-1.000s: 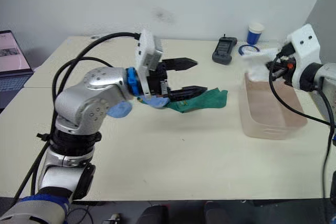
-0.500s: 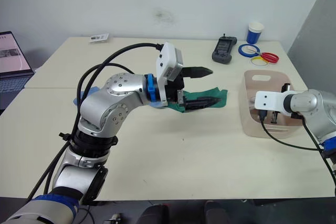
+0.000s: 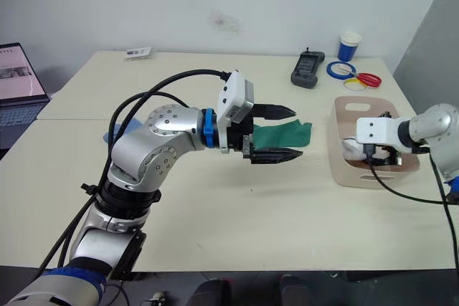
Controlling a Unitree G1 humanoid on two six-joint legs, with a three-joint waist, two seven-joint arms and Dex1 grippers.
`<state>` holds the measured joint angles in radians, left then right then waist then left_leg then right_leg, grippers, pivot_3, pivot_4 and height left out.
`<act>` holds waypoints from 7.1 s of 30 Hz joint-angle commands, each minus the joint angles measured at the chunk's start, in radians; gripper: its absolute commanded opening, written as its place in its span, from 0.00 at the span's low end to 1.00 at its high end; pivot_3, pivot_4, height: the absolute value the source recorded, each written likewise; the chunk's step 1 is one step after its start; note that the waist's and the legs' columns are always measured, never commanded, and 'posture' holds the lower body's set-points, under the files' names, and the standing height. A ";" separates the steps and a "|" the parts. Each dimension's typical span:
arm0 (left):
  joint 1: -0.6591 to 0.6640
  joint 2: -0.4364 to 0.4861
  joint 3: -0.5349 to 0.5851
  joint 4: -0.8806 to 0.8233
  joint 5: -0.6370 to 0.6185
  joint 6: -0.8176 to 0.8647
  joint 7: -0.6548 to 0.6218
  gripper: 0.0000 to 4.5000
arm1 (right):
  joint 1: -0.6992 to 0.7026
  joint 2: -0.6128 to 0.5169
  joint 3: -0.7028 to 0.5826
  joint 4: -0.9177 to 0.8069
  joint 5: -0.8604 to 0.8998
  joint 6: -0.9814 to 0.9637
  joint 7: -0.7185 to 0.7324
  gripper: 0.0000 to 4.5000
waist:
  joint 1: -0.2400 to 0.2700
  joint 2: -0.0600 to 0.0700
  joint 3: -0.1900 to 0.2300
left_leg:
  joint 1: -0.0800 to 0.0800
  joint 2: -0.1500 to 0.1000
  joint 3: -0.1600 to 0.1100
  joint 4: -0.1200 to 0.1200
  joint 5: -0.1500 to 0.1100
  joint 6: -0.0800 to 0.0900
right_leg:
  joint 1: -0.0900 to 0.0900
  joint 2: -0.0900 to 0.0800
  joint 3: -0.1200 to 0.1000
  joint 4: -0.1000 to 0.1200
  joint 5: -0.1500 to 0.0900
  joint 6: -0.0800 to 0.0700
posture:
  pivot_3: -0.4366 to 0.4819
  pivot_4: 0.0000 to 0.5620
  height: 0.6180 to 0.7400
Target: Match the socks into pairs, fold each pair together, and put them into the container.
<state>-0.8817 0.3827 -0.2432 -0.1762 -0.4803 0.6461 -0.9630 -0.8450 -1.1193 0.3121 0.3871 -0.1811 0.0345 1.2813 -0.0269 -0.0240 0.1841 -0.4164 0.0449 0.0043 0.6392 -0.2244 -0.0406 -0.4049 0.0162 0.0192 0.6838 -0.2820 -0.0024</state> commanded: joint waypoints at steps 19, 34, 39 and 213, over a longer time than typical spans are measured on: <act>0.682 0.097 0.321 -0.187 0.206 -0.199 0.409 1.00 | 0.367 0.691 -0.260 -0.746 0.254 0.495 -0.605 0.99 | 0.002 0.000 -0.001 | 0.000 0.002 -0.004 0.005 0.000 0.000 | -0.002 -0.004 0.000 0.013 0.002 -0.005 | 0.48 0.27 1.00; 1.142 -0.083 0.428 -0.192 0.316 -0.449 0.645 1.00 | 0.732 0.829 -0.200 -0.677 0.118 0.241 -0.895 0.99 | 0.000 -0.002 -0.003 | 0.001 0.002 -0.001 0.005 -0.002 0.003 | 0.000 -0.003 0.000 0.010 -0.002 0.002 | 0.48 0.27 1.00; 1.005 0.009 0.491 -0.119 0.286 -0.382 0.614 1.00 | 0.652 0.810 -0.193 -0.735 0.255 0.346 -0.760 0.99 | -0.003 -0.002 -0.003 | 0.002 0.001 -0.001 0.005 -0.002 0.003 | 0.000 0.000 -0.001 0.010 -0.002 0.001 | 0.48 0.27 1.00; 0.488 -0.008 0.390 0.166 0.215 0.094 0.444 0.01 | 0.342 0.600 0.193 -0.617 0.340 0.367 -0.277 0.89 | 0.000 -0.007 -0.005 | 0.001 0.002 -0.004 0.006 -0.002 0.003 | -0.001 0.000 -0.004 0.014 -0.003 -0.003 | 0.48 0.27 1.00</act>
<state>-0.3925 0.3777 0.1340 0.0370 -0.2557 0.7379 -0.5415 -0.4874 -0.5072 0.4859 -0.2282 0.1902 0.4877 0.9641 -0.0265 -0.0311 0.1792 -0.4156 0.0467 0.0009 0.6451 -0.2264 -0.0371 -0.4055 0.0162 0.0153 0.6971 -0.2853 -0.0053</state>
